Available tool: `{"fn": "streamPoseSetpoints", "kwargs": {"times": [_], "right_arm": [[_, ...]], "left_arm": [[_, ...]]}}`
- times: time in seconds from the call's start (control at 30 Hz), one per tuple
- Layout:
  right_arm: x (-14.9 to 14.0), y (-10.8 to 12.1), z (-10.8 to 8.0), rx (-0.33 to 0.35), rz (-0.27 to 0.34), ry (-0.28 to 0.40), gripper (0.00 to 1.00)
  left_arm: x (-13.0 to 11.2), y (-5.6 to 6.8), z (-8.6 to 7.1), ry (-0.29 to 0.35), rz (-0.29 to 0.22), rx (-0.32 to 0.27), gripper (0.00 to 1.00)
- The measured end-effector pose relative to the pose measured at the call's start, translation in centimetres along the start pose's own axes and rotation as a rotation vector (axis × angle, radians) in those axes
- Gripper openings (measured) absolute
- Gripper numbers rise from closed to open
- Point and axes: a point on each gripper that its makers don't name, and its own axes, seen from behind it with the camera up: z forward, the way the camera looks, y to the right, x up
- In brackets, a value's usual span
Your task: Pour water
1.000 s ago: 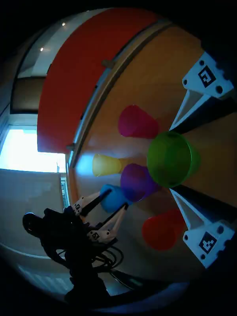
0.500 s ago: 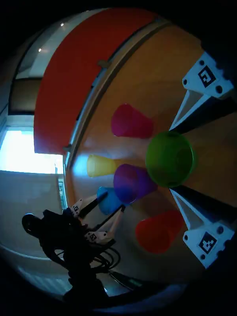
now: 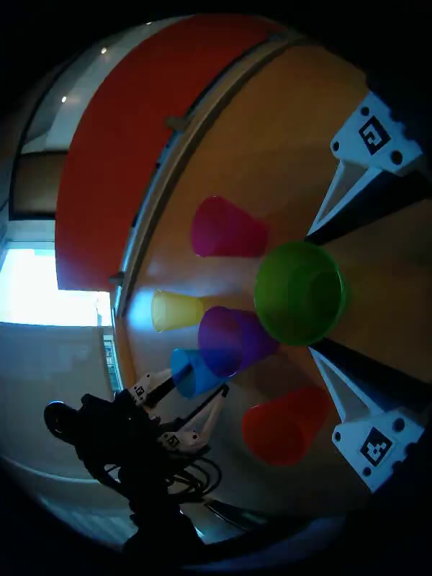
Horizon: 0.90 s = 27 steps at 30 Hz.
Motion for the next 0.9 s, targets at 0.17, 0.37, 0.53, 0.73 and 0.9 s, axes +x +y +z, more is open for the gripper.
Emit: {"fn": "streamPoseSetpoints", "kwargs": {"times": [0.17, 0.37, 0.53, 0.73, 0.9], "right_arm": [[-0.5, 0.1, -0.9, -0.012, 0.007, 0.0, 0.98], [-1.0, 0.1, -2.2, -0.039, 0.016, 0.009, 0.98], [-1.4, -0.4, -3.4, -0.055, 0.025, 0.017, 0.98], [-2.0, -0.8, -4.9, -0.089, 0.042, 0.029, 0.98], [-2.4, -0.7, -6.2, -0.128, 0.072, 0.047, 0.98]], "left_arm": [[-0.5, -0.1, -0.5, -0.003, -0.02, 0.011, 0.87], [-1.3, -0.4, -1.8, 0.005, -0.054, 0.045, 0.87], [-2.5, -0.7, -3.1, 0.013, -0.101, 0.086, 0.88], [-3.9, -0.9, -5.0, 0.034, -0.162, 0.141, 0.89], [-4.3, -1.5, -6.8, 0.069, -0.213, 0.199, 0.97]]}}
